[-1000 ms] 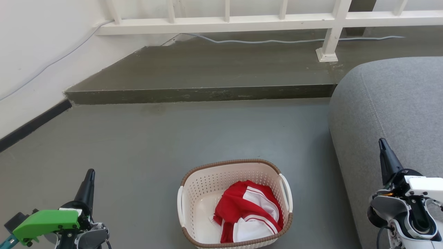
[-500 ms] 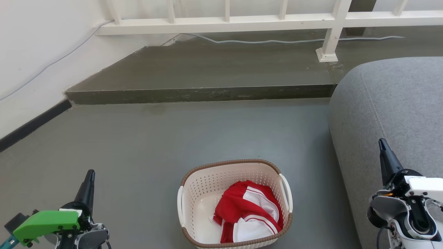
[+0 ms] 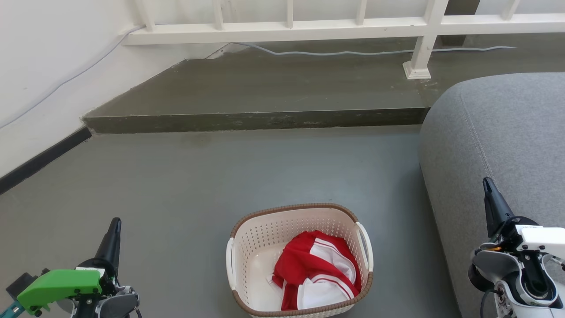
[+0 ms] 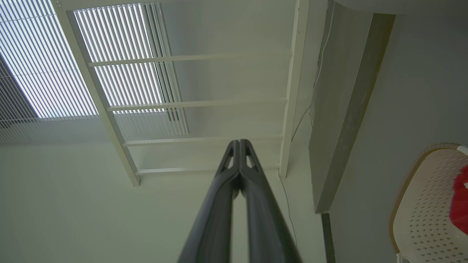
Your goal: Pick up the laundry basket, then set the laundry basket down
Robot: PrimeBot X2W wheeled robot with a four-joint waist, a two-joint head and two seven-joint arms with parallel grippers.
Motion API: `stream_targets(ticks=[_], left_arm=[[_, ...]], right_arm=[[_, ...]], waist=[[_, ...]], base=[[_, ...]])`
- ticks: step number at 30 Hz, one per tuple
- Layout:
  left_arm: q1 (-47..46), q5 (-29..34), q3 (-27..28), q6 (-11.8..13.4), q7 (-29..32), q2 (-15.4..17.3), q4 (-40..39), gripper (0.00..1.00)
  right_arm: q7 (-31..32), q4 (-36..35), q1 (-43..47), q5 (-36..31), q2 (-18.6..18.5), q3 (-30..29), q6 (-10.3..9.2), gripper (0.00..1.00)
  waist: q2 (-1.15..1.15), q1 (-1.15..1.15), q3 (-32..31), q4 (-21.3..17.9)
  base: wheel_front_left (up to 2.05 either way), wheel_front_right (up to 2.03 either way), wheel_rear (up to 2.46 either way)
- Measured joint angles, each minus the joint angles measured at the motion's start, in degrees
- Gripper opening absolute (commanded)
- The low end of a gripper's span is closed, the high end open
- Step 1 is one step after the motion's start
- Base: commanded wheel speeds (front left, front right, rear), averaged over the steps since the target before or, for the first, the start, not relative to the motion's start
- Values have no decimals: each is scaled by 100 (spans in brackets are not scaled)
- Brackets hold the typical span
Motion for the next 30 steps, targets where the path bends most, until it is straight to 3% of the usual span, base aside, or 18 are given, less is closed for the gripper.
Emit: stream_targets(ticks=[30], left_arm=[[-9, 0, 11, -18, 15, -3, 46, 0]], right_arm=[[1, 20, -2, 0, 2, -7, 1, 0]], waist=[[0, 0, -1, 0]], base=[[0, 0, 0]])
